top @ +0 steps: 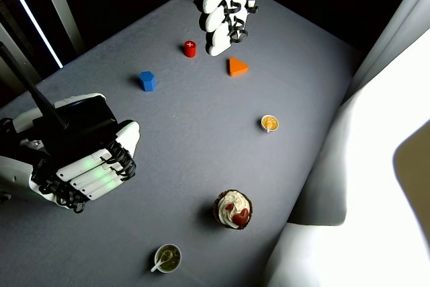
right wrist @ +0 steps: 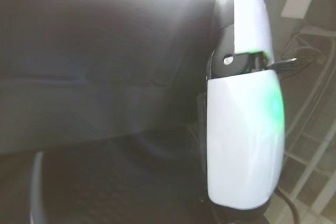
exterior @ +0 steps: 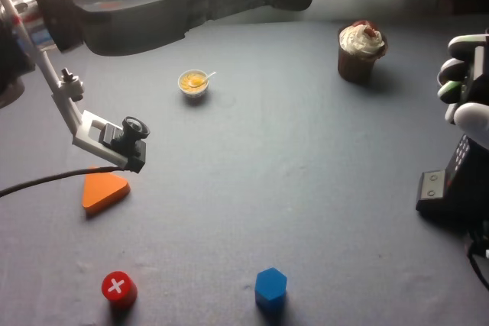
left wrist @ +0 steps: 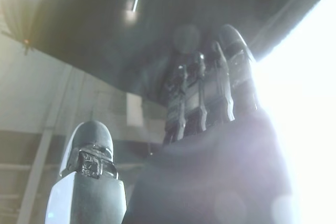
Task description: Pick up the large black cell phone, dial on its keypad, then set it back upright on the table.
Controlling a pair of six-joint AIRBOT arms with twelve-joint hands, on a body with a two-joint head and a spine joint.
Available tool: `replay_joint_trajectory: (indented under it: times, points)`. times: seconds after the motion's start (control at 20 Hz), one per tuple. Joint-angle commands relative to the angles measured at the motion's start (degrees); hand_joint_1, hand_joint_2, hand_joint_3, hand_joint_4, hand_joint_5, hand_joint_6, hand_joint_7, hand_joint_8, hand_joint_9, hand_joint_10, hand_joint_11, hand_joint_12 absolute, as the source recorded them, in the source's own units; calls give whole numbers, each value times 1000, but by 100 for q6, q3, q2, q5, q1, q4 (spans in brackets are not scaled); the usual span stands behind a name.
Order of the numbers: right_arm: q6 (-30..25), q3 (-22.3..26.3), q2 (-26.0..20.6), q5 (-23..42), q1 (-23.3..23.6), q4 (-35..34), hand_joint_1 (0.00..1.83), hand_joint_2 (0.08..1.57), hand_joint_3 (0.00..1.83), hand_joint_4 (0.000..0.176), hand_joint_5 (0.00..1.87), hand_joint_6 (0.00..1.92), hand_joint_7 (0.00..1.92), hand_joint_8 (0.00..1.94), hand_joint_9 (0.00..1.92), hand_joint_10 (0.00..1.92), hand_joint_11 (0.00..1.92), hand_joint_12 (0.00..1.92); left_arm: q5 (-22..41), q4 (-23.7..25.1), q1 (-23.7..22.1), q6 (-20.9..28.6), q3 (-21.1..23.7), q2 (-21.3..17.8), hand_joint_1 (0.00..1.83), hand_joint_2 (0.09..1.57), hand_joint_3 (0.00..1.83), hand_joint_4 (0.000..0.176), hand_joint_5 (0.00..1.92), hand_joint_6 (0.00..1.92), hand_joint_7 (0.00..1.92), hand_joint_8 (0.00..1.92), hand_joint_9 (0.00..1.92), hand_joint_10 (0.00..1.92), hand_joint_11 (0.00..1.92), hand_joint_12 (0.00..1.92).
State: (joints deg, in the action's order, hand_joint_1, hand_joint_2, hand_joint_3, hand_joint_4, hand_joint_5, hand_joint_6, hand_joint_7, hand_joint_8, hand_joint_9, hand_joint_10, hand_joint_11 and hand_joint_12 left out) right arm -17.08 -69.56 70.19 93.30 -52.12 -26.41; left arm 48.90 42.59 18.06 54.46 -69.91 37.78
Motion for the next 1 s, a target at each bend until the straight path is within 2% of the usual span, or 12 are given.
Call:
replay_joint_trajectory:
  times: [0.0,0.2,0.3,0.5,0.65,0.7,0.85,0.95]
  points:
    - [-125,-46,-49,772,-23,40,1496,1057,0,0,1049,704,1025,742,1066,896,967,1424,550,-385,-149,59,29,-3,127,1180,0,0,200,4,191,3,150,4,0,550]
    - [-147,-64,-46,775,-99,-40,1496,1053,0,0,1048,716,1046,683,1100,853,962,1430,551,-390,-147,59,37,-12,160,1180,0,0,222,7,197,2,159,4,0,543]
    - [-161,-71,-46,777,-136,-79,1496,1053,0,0,1054,713,1056,669,1079,877,965,1423,549,-384,-145,56,43,-15,105,1190,2,0,183,0,161,2,121,3,0,446]
    - [-163,-70,-46,778,-202,-81,1497,1052,0,0,1055,712,1053,682,1076,881,972,1414,548,-382,-142,53,82,-20,89,1193,1,0,184,1,168,1,132,3,0,511]
    - [-162,-70,-57,779,-220,-90,1495,1060,0,0,1018,784,1047,686,1059,902,956,1435,549,-384,-121,53,108,-37,88,1195,1,0,209,7,179,3,137,2,0,517]
    - [-159,-70,-62,779,-224,-90,1496,1057,0,0,1039,747,1065,657,1065,896,952,1441,549,-386,-120,54,112,-38,106,1192,0,0,221,7,188,3,152,6,0,549]
    - [-139,-71,-71,779,-242,-92,1497,1050,0,0,1033,745,1111,576,1091,857,954,1438,549,-387,-115,54,113,-38,76,1197,0,0,192,0,166,0,130,0,0,498]
    - [-131,-71,-73,779,-246,-92,1497,1051,1,0,1040,735,1095,623,1085,856,940,1444,549,-387,-113,54,113,-37,85,1203,2,0,192,1,170,2,134,3,0,498]
